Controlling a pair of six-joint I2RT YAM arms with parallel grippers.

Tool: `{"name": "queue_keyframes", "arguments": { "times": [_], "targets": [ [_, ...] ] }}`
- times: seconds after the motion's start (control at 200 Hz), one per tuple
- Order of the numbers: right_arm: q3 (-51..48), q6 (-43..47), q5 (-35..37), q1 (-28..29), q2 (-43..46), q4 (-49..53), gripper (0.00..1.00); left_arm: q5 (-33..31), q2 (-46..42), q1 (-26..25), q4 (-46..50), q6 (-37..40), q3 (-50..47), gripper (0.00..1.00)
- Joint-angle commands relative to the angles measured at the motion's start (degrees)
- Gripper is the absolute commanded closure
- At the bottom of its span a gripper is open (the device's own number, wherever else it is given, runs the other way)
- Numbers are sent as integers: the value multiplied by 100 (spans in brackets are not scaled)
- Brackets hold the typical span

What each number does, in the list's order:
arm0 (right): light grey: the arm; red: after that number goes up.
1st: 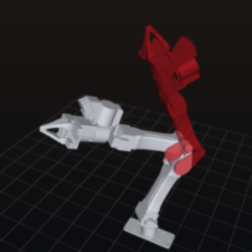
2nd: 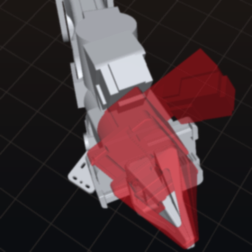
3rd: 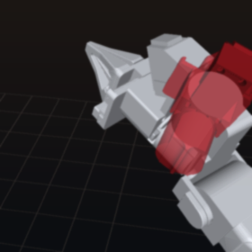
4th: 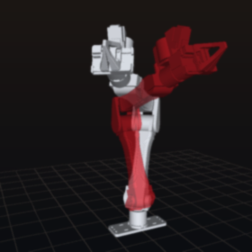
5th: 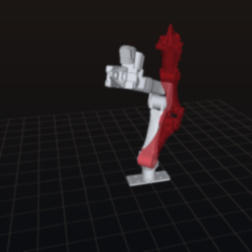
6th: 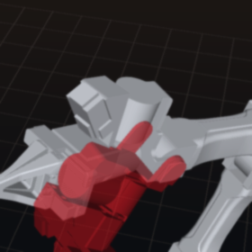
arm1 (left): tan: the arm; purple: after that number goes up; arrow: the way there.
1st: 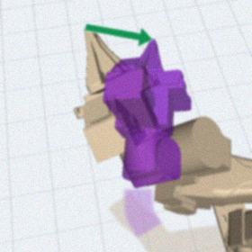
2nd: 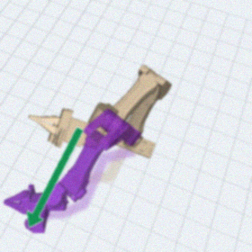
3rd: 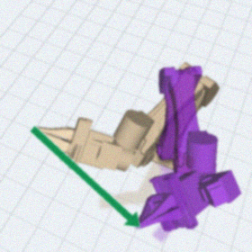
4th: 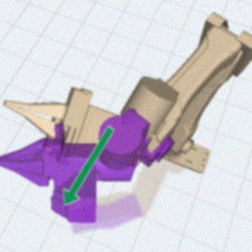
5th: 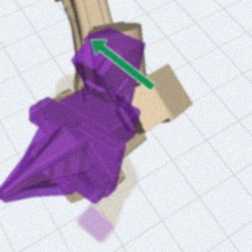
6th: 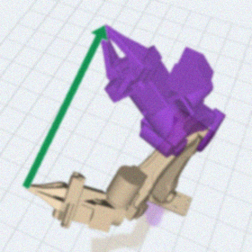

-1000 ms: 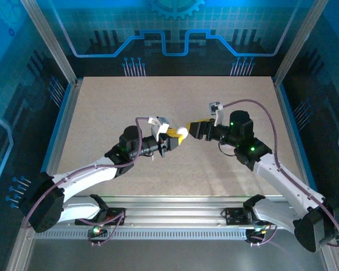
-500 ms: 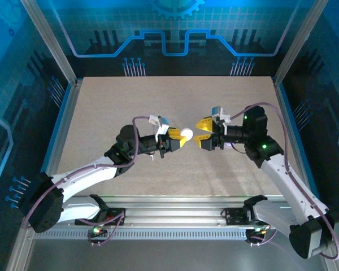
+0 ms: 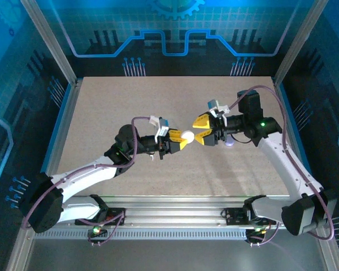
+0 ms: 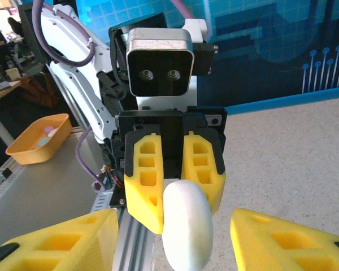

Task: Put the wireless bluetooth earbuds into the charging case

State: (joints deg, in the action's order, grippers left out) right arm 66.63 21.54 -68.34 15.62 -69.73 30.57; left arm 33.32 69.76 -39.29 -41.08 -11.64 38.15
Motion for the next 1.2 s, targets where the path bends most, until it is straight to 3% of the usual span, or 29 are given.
{"name": "queue_keyframes", "arguments": {
  "times": [0.0, 0.405, 0.61, 0.76, 0.815, 0.95, 1.196],
  "targets": [
    [193, 381, -338, -39, -122, 603, 46, 208, -85, -24, -273, 127, 225, 80],
    [219, 613, -101, 238, -342, 806, 52, 263, 25, -59, -427, 49, 324, 80],
    [319, 810, -253, 279, -337, 928, 68, 263, 80, -83, -436, 28, 341, 79],
    [401, 977, -158, 285, -299, 1074, 87, 263, 82, -96, -402, 42, 327, 79],
    [449, 1025, -26, 293, -279, 1170, 91, 263, 66, -91, -339, 66, 318, 74],
    [575, 1162, 550, 334, -163, 1460, 93, 234, -37, -92, 6, 316, 305, 50],
    [752, 1698, 2573, 842, 166, 2173, 94, 89, -557, -90, 2376, 1794, 627, 41]
  ]
}}
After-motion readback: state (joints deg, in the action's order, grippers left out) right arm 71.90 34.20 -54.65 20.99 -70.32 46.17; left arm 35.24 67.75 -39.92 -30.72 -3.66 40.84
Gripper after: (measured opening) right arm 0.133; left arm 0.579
